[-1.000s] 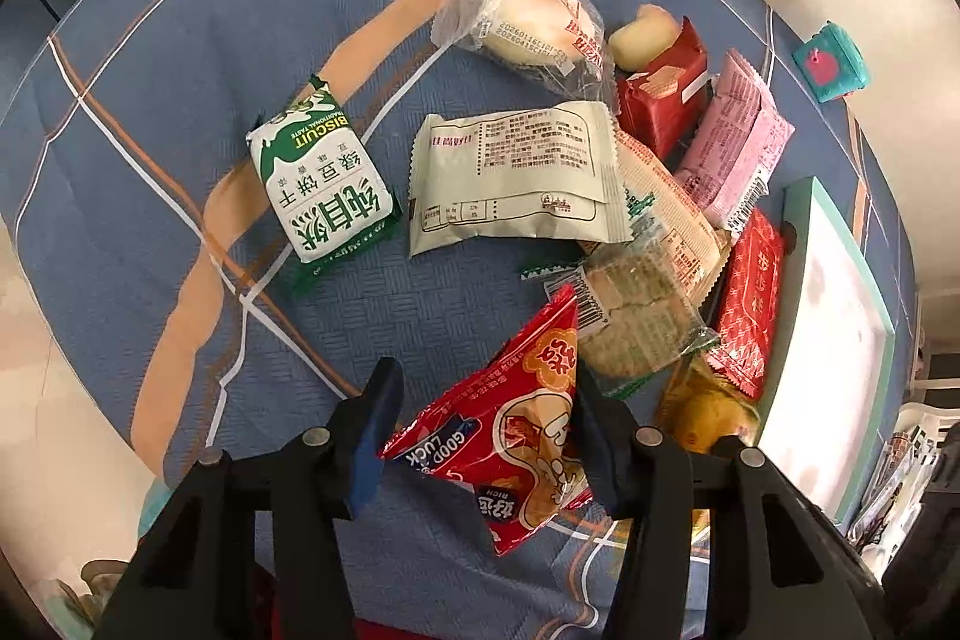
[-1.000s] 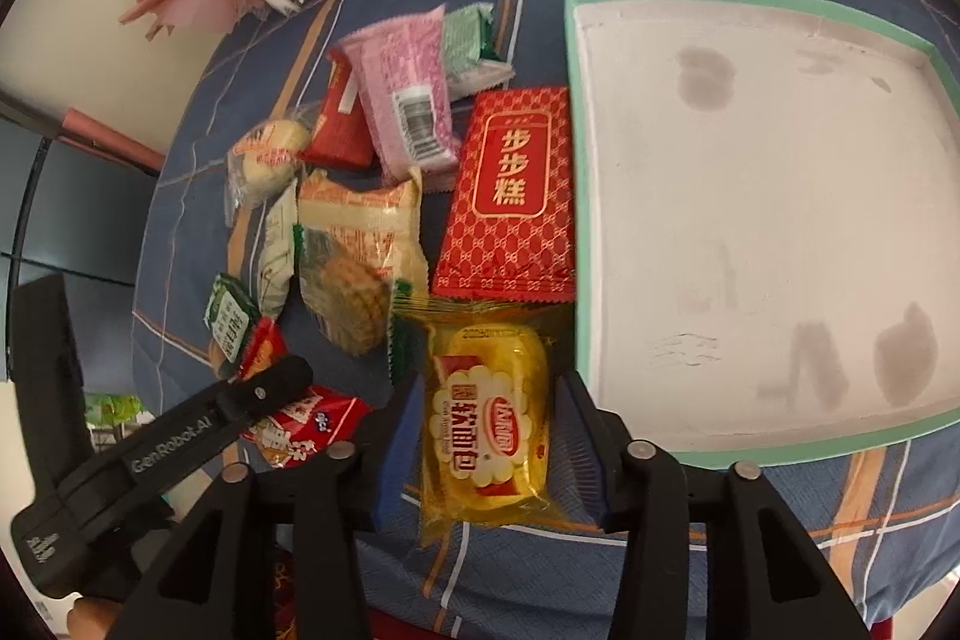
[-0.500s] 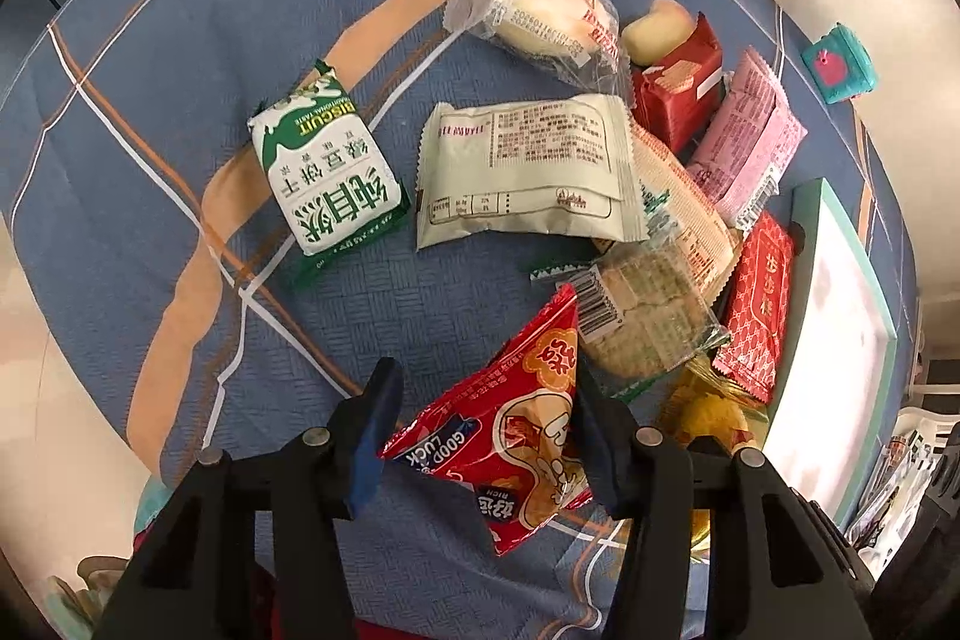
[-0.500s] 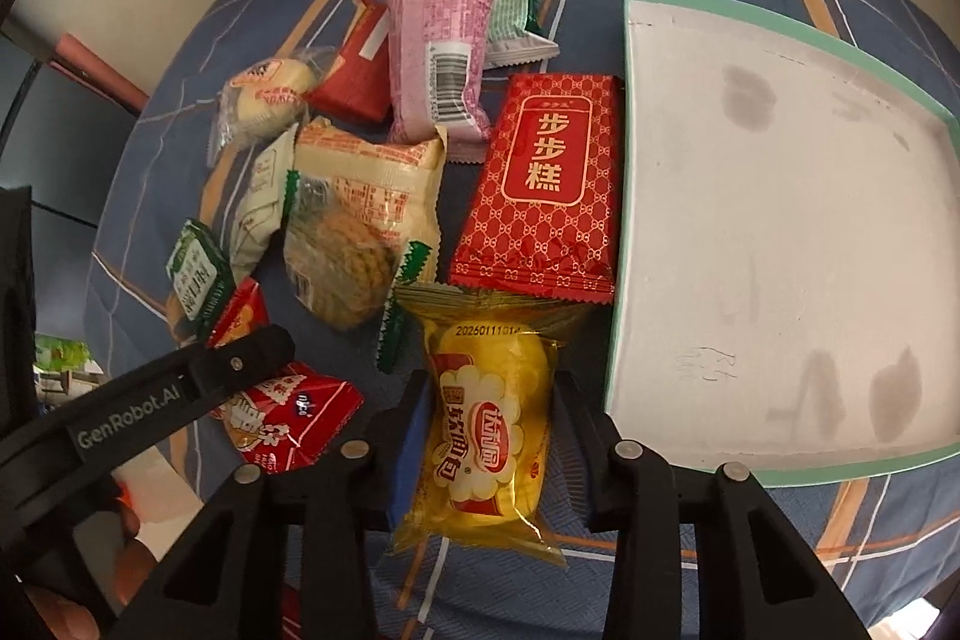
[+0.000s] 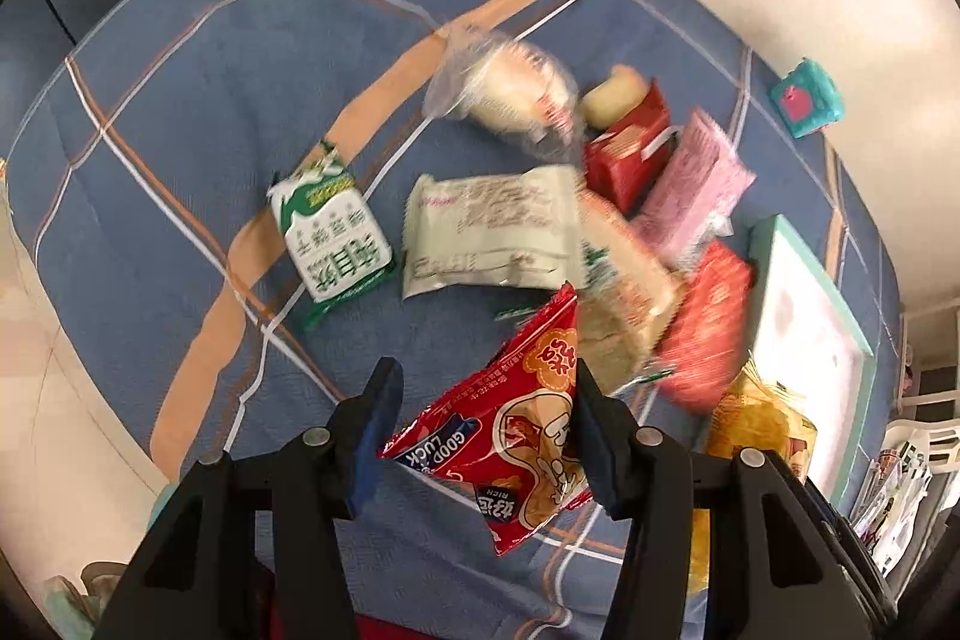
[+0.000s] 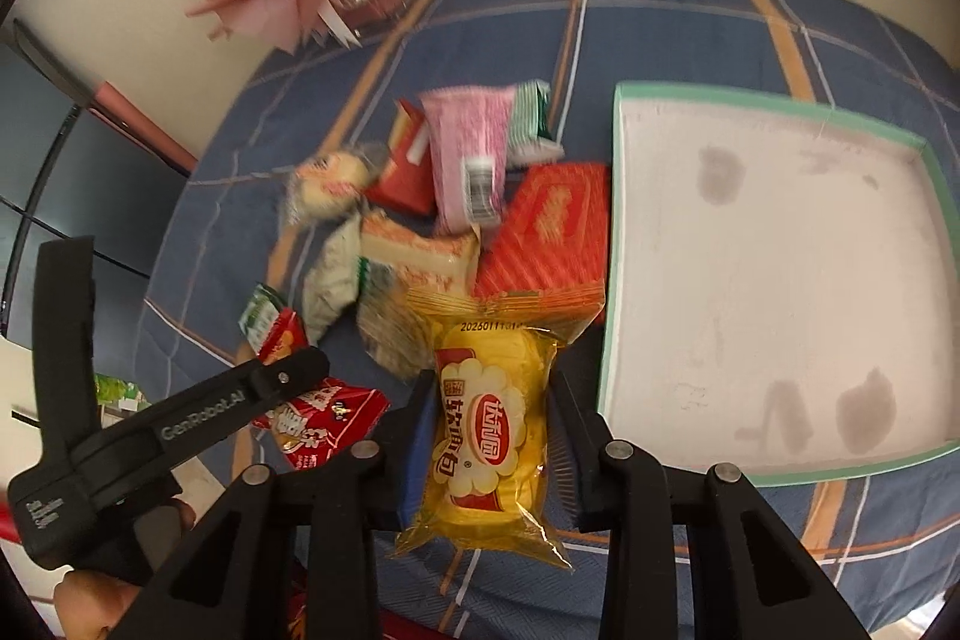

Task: Organize snacks
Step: 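Carry both snacks over the white tray and open both tools to release, then withdraw both tools from the tray back toward the snack pile, then grasp the green-white biscuit pack with the left tool while the right tool grasps the round cookie pack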

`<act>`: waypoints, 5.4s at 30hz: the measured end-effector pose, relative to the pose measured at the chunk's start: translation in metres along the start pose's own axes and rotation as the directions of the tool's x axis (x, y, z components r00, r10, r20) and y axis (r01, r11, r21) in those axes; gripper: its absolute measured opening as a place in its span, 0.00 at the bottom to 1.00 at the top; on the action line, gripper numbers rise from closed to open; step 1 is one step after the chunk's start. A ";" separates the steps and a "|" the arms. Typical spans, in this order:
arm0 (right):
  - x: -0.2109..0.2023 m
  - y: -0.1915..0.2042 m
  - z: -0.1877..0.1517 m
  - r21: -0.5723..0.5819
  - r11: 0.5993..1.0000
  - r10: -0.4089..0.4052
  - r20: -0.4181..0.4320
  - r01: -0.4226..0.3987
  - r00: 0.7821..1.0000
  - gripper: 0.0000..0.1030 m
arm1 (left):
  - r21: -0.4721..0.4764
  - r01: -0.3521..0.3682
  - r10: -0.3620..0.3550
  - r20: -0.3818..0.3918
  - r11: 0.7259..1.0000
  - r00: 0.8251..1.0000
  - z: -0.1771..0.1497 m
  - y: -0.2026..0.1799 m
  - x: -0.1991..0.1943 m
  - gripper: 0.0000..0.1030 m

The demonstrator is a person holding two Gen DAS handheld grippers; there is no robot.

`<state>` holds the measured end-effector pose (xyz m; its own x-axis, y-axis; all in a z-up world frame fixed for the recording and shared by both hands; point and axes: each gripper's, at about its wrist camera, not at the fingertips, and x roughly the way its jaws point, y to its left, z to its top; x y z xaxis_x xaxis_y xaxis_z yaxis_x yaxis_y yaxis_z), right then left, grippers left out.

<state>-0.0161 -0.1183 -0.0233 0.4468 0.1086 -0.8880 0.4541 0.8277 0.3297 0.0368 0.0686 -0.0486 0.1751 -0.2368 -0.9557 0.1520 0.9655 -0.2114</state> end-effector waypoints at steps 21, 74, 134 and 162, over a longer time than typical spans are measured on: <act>-0.051 -0.133 0.032 0.308 0.924 -0.271 0.116 0.225 0.955 0.36 | 0.241 0.032 -0.034 0.001 0.970 0.999 -0.008 -0.144 0.003 0.54; -0.045 -0.222 0.060 0.390 0.810 -0.475 0.001 0.437 0.880 0.78 | 0.444 -0.098 0.053 0.113 0.891 0.992 0.005 -0.234 0.037 0.95; 0.012 -0.022 0.014 0.029 0.975 -0.223 0.025 0.222 0.974 1.00 | 0.183 -0.406 0.335 0.324 0.895 0.885 0.035 -0.026 -0.022 0.98; 0.094 0.075 0.014 -0.237 0.950 -0.228 -0.072 0.206 0.971 0.99 | 0.136 -0.354 0.335 0.146 0.925 0.931 0.070 0.068 0.042 0.98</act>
<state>0.0711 -0.0534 -0.0776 0.2746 -0.0438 -0.9606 0.3406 0.9386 0.0546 0.1228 0.1163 -0.0886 0.3561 0.0871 -0.9304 0.2110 0.9624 0.1709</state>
